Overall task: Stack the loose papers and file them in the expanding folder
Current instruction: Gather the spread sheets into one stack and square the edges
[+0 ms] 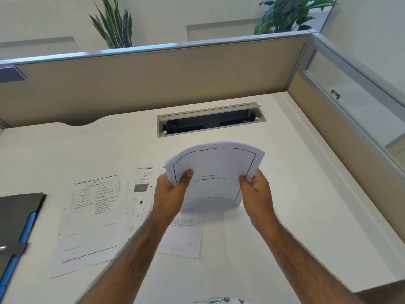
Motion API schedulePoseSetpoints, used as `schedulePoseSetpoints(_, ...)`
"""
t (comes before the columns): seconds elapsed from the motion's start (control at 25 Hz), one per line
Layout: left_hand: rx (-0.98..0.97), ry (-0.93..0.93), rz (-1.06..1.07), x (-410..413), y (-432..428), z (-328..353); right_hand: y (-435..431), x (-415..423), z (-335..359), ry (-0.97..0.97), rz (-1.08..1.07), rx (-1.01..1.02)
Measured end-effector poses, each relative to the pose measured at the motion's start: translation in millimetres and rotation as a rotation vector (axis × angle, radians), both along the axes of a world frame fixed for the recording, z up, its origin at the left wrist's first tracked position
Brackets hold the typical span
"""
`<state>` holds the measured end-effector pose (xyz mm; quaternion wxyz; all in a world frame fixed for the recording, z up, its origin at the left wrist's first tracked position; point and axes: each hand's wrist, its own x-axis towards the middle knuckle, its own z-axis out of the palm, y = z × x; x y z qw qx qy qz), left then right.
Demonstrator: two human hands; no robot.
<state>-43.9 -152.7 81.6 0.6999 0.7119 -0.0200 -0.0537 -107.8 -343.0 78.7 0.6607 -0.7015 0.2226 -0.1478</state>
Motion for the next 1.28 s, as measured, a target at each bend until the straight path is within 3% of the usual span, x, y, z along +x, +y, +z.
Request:
schedulePoseSetpoints(0.16, -0.066, -0.095, 0.000, 1.2, -2.0, 7.4, 1.2, -0.1, 11.5, -0.070, -0.055, 0.014)
schedulePoseSetpoints(0.28, -0.053, -0.039, 0.032, 0.9, 3.5, -9.2, 1.6, 0.2, 2.6, 0.002, -0.005, -0.019)
schedulePoseSetpoints(0.56, 0.191, 0.014, 0.085, -4.8, 16.6, -41.2, 3.4, 1.7, -31.1, 0.114, 0.022, -0.127)
schedulePoseSetpoints(0.84, 0.632, 0.123, 0.025, 16.5, 35.9, -75.6, 20.2, 9.5, -87.0, 0.457, 0.060, -0.161)
schedulePoseSetpoints(1.16, 0.739, 0.180, 0.088, 33.2, 89.3, -102.8, 59.5, 34.0, -109.3, 0.496, 0.095, -0.204)
schedulePoseSetpoints(1.28, 0.964, 0.076, 0.207, 35.0, 144.9, -110.7, 68.5, 39.1, -112.2, 0.495, 0.035, -0.260)
